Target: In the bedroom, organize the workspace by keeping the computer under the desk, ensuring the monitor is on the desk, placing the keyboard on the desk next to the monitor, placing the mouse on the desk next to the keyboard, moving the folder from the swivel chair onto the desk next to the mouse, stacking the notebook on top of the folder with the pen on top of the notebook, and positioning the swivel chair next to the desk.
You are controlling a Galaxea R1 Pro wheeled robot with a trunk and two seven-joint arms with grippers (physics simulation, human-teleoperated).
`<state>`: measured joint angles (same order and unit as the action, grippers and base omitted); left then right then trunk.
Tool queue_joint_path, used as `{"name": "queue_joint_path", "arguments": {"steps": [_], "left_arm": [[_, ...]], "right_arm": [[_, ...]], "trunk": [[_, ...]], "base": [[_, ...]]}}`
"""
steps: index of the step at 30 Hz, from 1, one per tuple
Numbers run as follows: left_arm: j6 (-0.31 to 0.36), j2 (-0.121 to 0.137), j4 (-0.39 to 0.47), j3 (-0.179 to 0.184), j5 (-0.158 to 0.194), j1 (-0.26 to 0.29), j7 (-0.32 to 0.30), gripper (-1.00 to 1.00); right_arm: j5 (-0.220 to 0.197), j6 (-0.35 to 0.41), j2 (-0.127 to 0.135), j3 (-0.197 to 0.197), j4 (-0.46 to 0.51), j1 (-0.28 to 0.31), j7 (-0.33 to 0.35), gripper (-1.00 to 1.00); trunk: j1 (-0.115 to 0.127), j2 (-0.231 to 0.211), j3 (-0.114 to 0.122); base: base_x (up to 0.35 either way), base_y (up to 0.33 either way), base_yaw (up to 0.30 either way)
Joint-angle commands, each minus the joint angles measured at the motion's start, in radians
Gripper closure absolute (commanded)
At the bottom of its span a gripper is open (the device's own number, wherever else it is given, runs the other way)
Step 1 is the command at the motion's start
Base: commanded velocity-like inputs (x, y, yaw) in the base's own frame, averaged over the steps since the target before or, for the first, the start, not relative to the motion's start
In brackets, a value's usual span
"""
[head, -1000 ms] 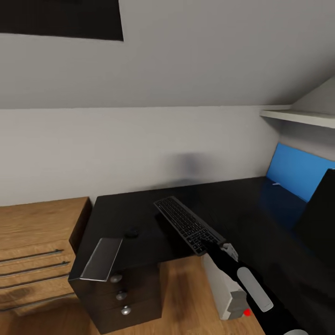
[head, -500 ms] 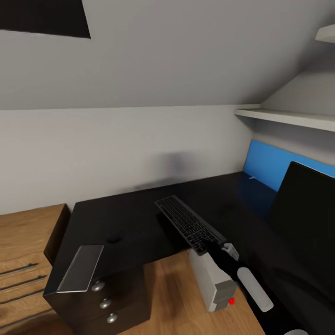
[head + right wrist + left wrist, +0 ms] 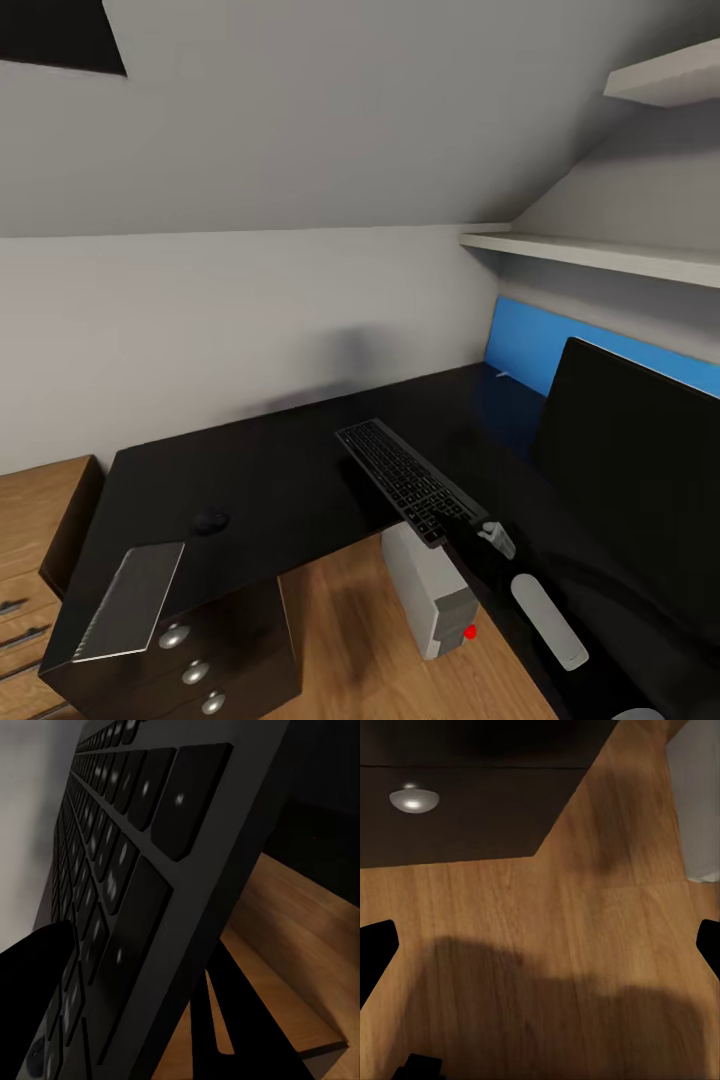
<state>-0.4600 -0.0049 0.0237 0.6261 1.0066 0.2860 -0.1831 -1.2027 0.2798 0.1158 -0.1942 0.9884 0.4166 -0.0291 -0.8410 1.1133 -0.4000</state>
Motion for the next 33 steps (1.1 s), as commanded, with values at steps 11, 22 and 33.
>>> {"name": "queue_joint_path", "arguments": {"steps": [11, 22, 33], "left_arm": [[-0.003, 0.000, -0.002, 0.004, 0.012, 0.001, -0.007, -1.00], [-0.003, 0.000, -0.002, 0.003, 0.012, 0.001, -0.006, -1.00], [-0.003, 0.000, -0.002, 0.004, 0.012, 0.001, -0.007, -1.00]], "right_arm": [[-0.008, 0.001, 0.004, 0.001, 0.001, 0.001, -0.002, 1.00], [-0.008, 0.001, 0.004, 0.000, 0.001, 0.001, -0.003, 1.00], [-0.008, 0.001, 0.004, 0.000, 0.001, 0.001, -0.004, 1.00]], "trunk": [[0.000, 0.001, -0.001], [0.000, 0.001, -0.001], [0.000, 0.001, -0.001]], "base": [[0.000, 0.000, -0.008], [-0.125, -0.037, 0.000], [-0.280, -0.136, 0.000]]}}
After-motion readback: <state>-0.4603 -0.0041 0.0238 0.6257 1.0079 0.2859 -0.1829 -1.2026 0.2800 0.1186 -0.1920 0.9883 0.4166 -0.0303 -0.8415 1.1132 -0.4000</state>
